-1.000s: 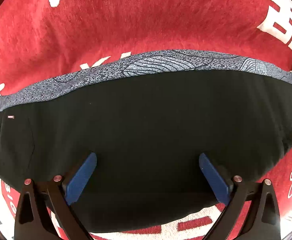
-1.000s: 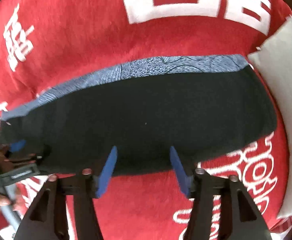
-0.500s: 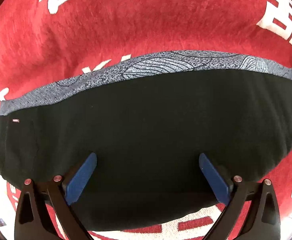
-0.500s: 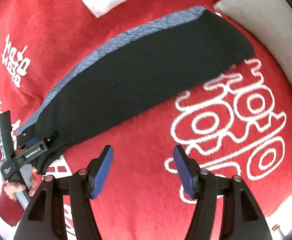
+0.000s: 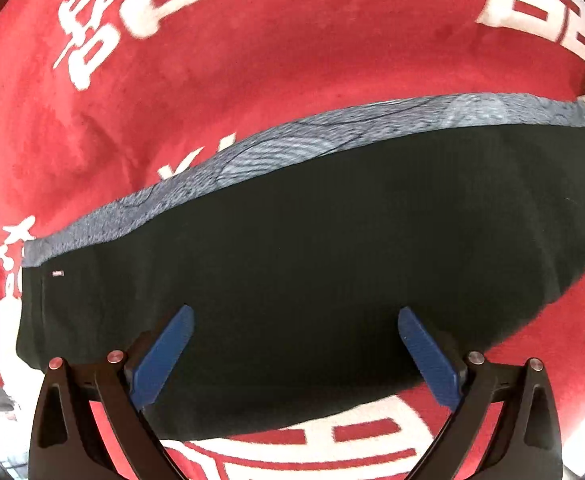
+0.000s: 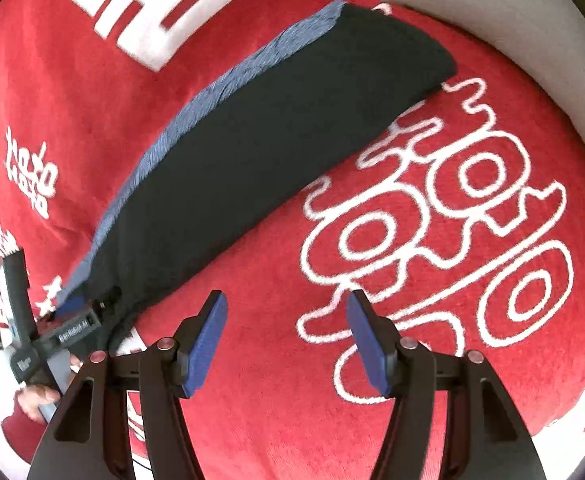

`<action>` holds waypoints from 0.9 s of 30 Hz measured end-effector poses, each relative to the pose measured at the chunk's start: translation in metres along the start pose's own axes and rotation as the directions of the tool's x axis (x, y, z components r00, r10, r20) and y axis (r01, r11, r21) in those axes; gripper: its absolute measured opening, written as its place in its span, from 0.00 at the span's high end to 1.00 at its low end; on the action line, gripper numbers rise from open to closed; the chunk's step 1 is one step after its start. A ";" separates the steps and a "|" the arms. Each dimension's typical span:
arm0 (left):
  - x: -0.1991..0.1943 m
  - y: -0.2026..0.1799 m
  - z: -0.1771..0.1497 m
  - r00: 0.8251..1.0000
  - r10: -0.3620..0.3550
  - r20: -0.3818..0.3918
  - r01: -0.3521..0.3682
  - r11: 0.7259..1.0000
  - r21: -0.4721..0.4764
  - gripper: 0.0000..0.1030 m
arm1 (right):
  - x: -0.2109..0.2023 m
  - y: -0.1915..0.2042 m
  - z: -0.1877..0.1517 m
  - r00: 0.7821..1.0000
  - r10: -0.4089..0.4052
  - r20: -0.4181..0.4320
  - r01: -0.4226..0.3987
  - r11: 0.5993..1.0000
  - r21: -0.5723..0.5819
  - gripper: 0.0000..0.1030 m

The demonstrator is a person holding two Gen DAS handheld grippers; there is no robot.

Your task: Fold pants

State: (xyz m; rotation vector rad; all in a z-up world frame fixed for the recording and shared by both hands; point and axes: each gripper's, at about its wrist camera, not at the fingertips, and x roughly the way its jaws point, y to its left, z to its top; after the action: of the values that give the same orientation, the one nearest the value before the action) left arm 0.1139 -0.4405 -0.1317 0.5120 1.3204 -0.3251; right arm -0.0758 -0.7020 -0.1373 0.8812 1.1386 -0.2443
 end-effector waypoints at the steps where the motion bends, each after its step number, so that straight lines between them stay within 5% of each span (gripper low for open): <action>1: -0.003 -0.004 0.002 1.000 -0.003 -0.001 0.003 1.000 0.005 0.00 | -0.004 -0.005 0.002 1.000 0.014 0.013 -0.014 1.000 0.013 0.36; 14: -0.024 -0.061 0.020 0.999 -0.049 0.013 0.048 0.995 0.092 0.00 | -0.024 -0.076 0.020 0.965 0.238 0.108 -0.258 0.934 0.245 0.36; 27: -0.007 -0.085 0.023 0.997 -0.076 -0.017 0.077 0.994 0.078 0.00 | -0.014 -0.126 0.001 0.866 0.419 0.273 -0.499 0.764 0.409 0.36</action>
State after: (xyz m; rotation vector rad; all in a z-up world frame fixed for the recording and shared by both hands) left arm 0.0880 -0.5252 -0.1355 0.5312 1.3467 -0.4391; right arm -0.1547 -0.7879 -0.1862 1.5182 0.6737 -0.1803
